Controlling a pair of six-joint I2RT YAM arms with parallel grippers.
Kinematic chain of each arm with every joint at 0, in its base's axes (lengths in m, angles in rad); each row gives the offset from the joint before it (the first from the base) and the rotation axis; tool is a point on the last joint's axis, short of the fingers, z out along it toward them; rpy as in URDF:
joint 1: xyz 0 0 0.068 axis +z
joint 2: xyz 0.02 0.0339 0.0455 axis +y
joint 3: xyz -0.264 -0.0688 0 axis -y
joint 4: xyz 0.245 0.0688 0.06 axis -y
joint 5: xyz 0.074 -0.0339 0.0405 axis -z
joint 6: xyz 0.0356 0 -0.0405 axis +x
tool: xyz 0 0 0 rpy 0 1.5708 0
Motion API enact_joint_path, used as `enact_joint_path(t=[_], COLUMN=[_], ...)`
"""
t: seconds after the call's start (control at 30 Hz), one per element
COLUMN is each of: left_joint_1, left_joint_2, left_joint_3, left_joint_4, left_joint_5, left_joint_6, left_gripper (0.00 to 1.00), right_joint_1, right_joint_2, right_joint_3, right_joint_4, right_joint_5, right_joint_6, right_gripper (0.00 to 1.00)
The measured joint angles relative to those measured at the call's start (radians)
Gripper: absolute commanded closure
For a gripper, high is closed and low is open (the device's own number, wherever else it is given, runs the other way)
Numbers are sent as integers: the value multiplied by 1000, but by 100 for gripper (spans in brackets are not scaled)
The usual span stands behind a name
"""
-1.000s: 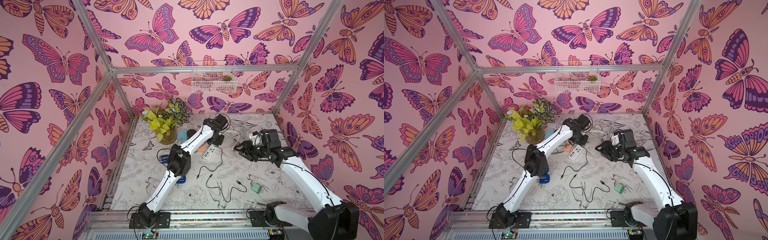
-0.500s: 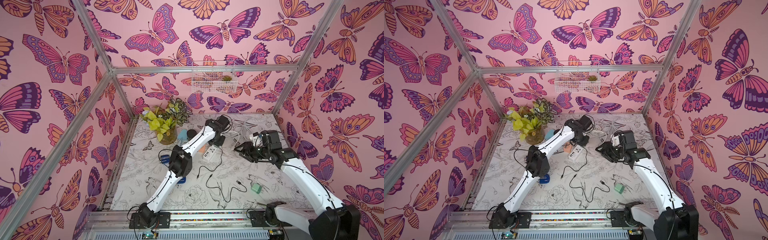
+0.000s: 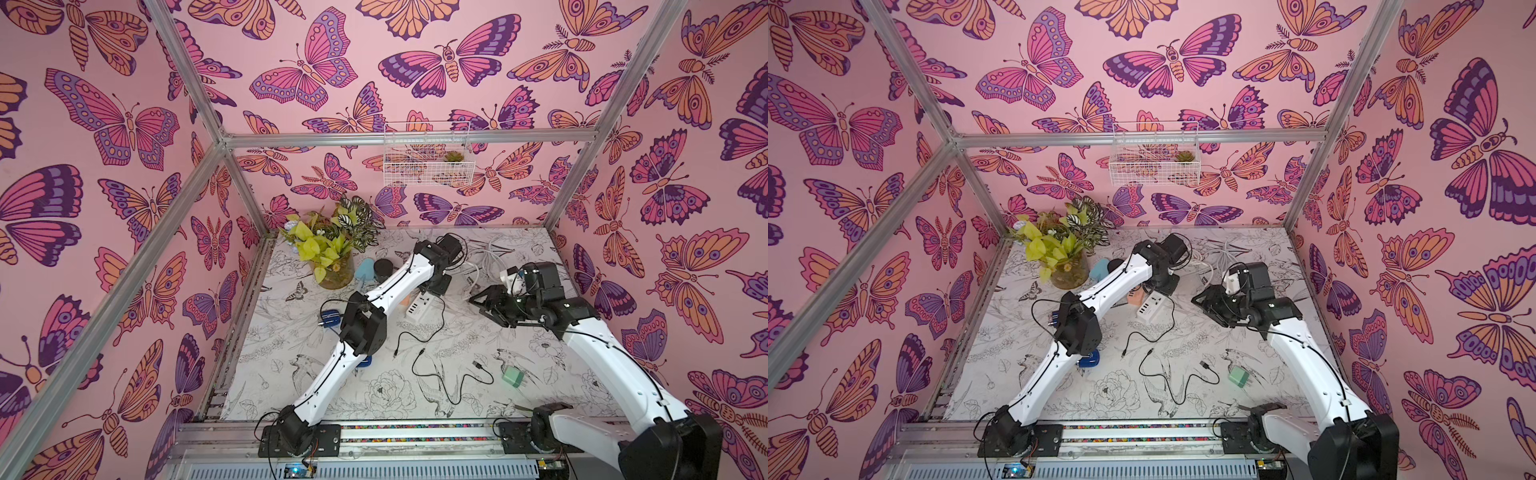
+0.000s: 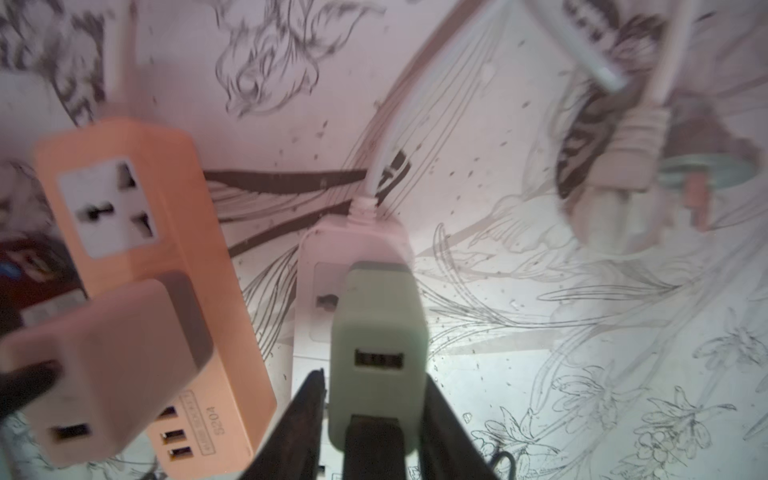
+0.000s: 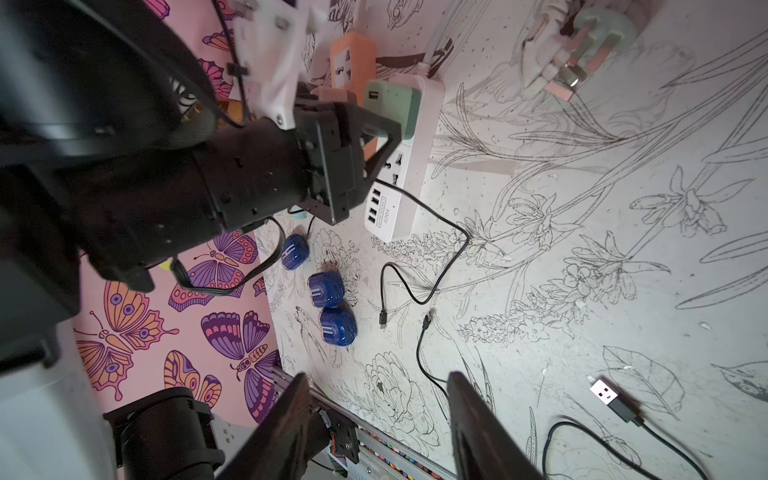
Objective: Charge the electric shaver
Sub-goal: Insert the plug into the socket, then pick up the charging cable from the center of the board.
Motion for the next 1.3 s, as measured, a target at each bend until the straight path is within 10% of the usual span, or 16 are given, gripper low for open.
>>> enact_joint_path(t=[0.3,0.7,0.97,1.3], left_joint_1=[-14,-31,119,355], left_joint_2=[-99,-390,-842,-1300], left_joint_3=[-40,-113,-683,-1344], left_joint_4=[-58,-57,127,343], left_joint_5=[8,107,159,265], left_joint_6=[-17,-106,-301,-635], left_gripper=[24,30,44,54], right_joint_1=[3,82,453,645], right_joint_2=[0,11,189,514], right_joint_3=[0,12,138,292], right_joint_4=[0,-11,-13,35], right_joint_5=[15,112,275,320], right_joint_6=[3,-43,-207,-274], right_gripper=[42,47,51,53])
